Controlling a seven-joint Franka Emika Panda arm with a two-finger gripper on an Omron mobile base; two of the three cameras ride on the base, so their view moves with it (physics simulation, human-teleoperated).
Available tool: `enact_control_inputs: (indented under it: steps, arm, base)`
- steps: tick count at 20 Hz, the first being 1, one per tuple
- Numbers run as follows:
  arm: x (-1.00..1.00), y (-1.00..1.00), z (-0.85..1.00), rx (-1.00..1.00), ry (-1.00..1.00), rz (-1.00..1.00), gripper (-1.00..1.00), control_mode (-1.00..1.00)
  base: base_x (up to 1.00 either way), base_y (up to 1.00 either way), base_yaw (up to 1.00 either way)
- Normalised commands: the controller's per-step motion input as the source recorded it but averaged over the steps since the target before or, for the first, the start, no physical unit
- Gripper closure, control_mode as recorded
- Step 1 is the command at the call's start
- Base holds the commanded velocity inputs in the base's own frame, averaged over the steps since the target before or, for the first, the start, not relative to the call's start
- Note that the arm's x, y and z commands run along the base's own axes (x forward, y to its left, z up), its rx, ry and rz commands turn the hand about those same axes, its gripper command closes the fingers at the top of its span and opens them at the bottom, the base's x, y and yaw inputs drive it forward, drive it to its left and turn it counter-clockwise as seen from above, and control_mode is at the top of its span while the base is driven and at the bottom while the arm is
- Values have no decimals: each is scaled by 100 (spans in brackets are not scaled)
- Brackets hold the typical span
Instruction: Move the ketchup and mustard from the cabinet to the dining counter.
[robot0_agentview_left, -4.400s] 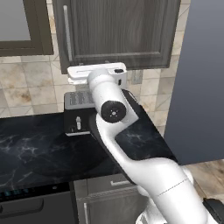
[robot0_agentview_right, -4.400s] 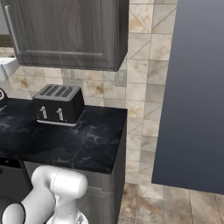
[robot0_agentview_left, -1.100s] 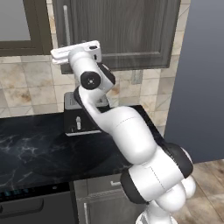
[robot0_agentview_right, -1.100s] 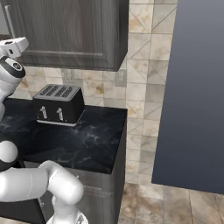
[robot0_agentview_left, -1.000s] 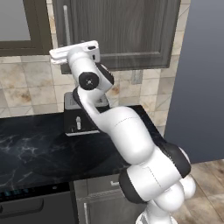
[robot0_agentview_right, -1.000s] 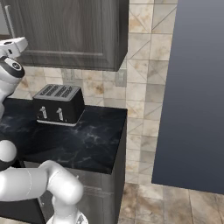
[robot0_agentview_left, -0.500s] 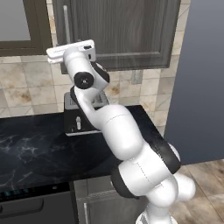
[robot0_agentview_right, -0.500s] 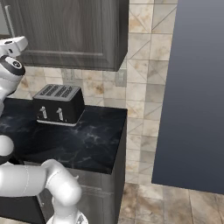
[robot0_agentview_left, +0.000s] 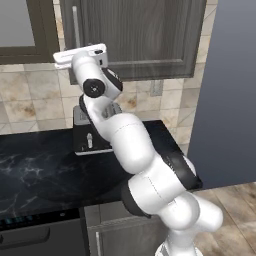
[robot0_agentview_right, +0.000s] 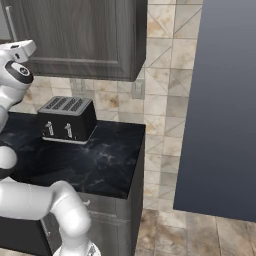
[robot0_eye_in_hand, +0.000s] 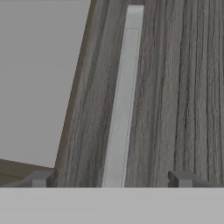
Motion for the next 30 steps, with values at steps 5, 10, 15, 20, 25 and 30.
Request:
enact_control_inputs:
  steps: [5,10,15,20,25,30]
  arm:
    - [37,1,0,0,0,0,-100,-100]
    - [44,20,-4,0,0,0,100,-100]
    - [32,5,-8,0,0,0,100,-100]
    - [11,1,-8,0,2,0,100,-100]
    - [0,2,-8,-2,0,0,100,-100]
    - [0,-2,-6,0,1,0,100,-100]
  base:
    - [0,0,0]
    - [0,0,0]
    - [0,0,0]
    - [0,0,0]
    - [0,0,0]
    - [0,0,0]
